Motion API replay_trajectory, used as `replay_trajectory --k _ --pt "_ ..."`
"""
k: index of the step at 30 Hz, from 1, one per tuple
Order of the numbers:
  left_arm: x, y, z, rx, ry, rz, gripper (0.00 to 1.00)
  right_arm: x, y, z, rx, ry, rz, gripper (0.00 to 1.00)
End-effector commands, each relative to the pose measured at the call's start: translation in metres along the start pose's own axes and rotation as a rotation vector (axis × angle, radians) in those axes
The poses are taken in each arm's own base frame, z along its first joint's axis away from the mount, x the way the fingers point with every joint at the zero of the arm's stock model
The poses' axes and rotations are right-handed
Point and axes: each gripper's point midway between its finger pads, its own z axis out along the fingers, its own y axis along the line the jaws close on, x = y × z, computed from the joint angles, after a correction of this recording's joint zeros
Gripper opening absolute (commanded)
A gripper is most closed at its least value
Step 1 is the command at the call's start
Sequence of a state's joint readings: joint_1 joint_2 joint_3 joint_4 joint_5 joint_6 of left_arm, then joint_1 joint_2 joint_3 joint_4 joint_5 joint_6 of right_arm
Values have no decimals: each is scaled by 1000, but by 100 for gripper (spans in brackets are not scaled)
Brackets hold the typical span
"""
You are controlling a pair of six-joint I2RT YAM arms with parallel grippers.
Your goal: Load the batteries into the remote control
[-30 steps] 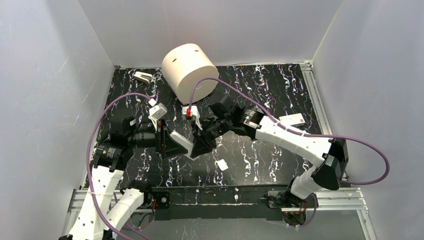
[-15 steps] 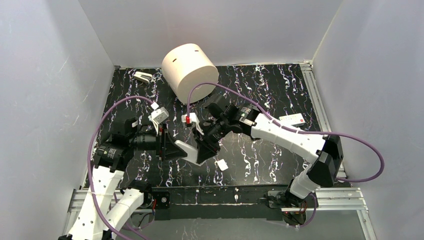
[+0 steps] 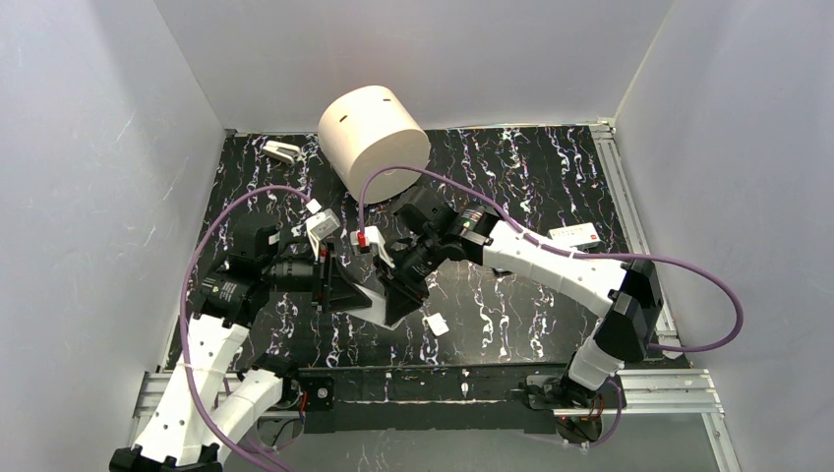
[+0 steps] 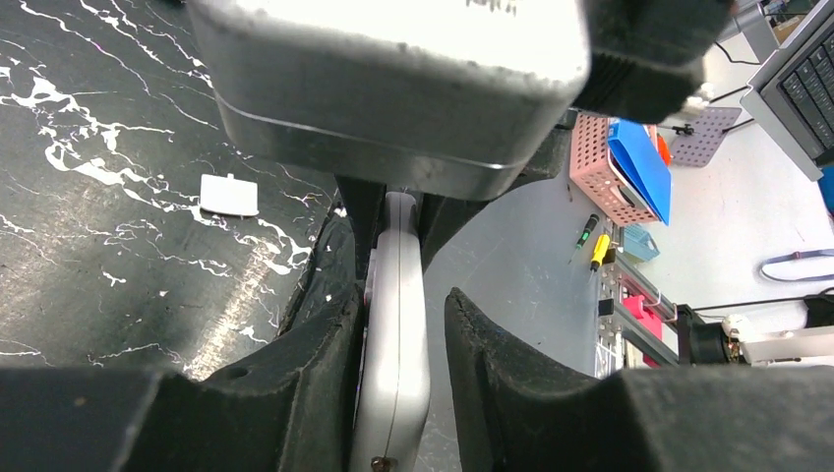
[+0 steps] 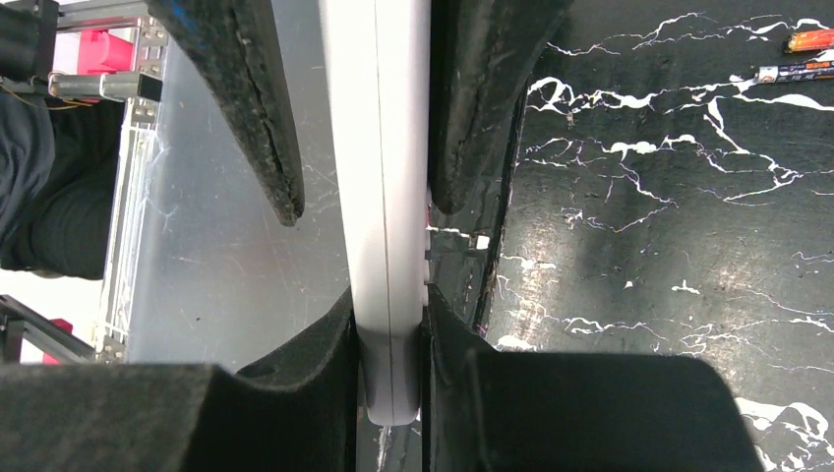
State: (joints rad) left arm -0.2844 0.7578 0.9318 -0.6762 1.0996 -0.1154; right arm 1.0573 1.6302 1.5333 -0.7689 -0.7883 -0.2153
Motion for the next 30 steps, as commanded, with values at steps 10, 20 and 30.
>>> replay_trajectory --k 10,20,30 --pt "11 -34 -1 173 29 56 38 -27 -8 -5 68 -84 -44 1" --pt "16 -41 -4 184 54 93 29 -32 -4 -13 93 -97 -70 1" --pt "21 -43 -4 177 81 91 29 -34 -5 -18 116 -95 -89 1"
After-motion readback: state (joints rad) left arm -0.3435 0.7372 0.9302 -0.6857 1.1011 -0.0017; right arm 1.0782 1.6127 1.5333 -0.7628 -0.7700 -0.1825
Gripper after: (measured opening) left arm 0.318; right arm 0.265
